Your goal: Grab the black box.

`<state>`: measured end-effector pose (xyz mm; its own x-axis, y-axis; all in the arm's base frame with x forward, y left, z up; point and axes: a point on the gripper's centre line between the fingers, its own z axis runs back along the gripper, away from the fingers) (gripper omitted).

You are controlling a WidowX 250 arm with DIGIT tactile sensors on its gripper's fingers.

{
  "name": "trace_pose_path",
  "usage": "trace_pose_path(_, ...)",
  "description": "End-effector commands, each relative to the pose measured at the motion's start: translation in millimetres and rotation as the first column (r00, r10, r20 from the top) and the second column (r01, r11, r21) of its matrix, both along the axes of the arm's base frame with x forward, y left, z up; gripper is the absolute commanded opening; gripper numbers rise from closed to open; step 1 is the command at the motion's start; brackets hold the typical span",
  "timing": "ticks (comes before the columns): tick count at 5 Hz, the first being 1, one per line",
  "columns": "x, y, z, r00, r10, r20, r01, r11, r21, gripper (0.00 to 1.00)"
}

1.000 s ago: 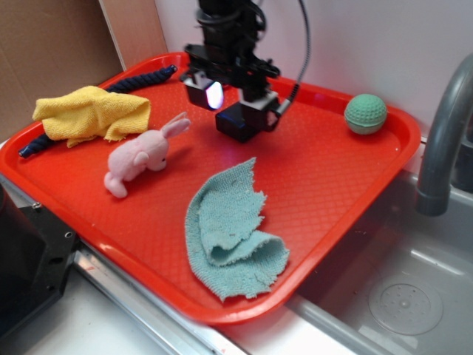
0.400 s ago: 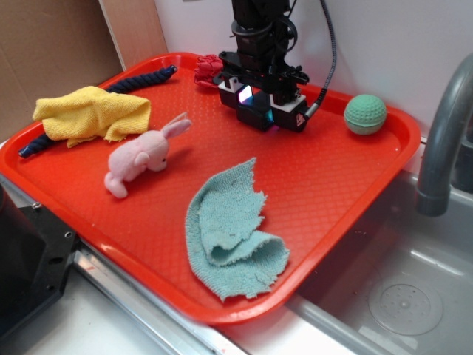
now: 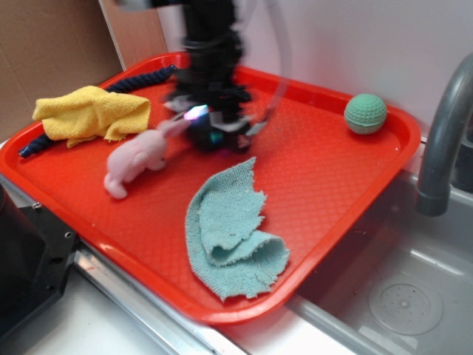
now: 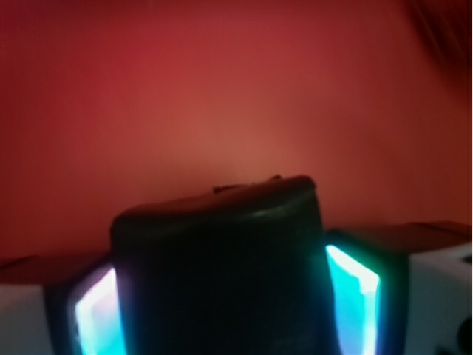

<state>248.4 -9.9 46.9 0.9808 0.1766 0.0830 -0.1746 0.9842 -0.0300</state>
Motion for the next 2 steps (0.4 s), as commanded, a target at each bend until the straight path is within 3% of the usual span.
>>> trace_pose_path(1, -40.2, 8.2, 110.6, 0.986, 0.075, 0.151, -0.057, 0.991, -0.120, 0.00)
trace_pose_path(2, -37.0, 8.3, 160.5, 0.986, 0.063, 0.157, -0.043, 0.991, -0.125, 0.00)
